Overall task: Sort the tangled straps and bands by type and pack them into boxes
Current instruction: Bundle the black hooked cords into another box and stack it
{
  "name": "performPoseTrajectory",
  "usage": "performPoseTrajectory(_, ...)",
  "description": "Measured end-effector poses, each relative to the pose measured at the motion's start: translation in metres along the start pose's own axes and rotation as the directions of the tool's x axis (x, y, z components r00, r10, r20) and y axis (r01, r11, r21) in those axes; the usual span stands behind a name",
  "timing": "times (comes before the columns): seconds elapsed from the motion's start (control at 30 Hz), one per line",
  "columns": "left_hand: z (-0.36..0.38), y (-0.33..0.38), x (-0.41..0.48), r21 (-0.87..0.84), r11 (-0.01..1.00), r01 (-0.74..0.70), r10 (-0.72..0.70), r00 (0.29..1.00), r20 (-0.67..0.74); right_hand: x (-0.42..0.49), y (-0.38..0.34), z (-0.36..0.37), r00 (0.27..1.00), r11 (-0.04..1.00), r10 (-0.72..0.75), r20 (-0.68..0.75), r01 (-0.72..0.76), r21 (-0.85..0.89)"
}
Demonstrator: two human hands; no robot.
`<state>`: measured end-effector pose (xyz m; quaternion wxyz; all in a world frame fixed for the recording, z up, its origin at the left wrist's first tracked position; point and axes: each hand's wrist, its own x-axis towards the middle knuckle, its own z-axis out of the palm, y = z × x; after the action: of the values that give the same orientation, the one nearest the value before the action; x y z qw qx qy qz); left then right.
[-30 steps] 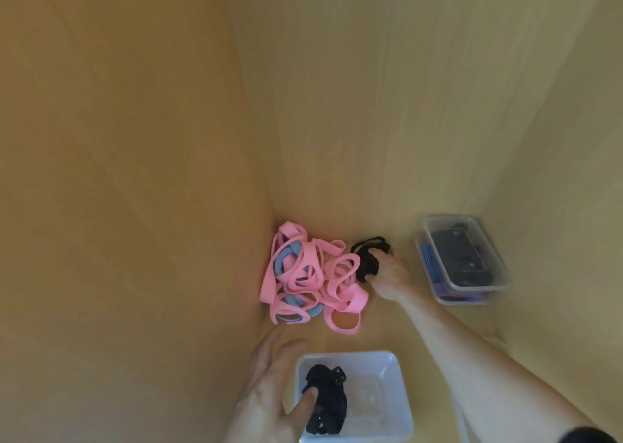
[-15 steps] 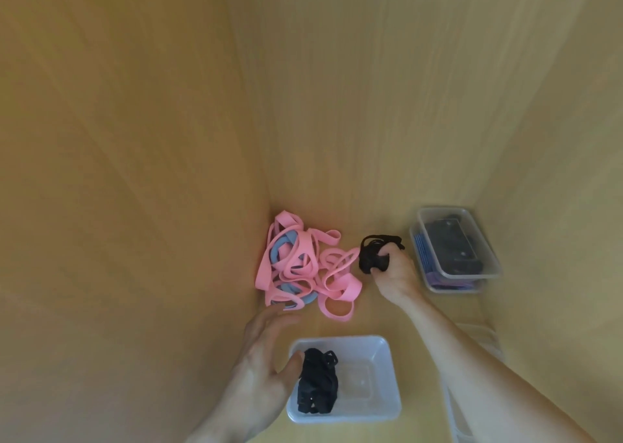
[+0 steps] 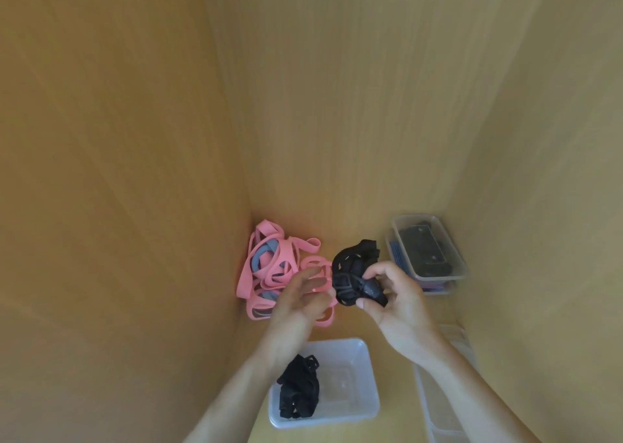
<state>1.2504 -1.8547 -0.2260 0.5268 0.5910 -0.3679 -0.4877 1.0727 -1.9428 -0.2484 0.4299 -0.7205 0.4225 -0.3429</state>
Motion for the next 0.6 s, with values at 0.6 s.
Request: performPoseTrajectory(0.6,0.019,0.02,0.006,-0.383,0.912,0.144,-0.046,0.966,0.253,-0.035,-0.04,-0.039,0.999,0.949,-0.028,0.018,0.021,0.314)
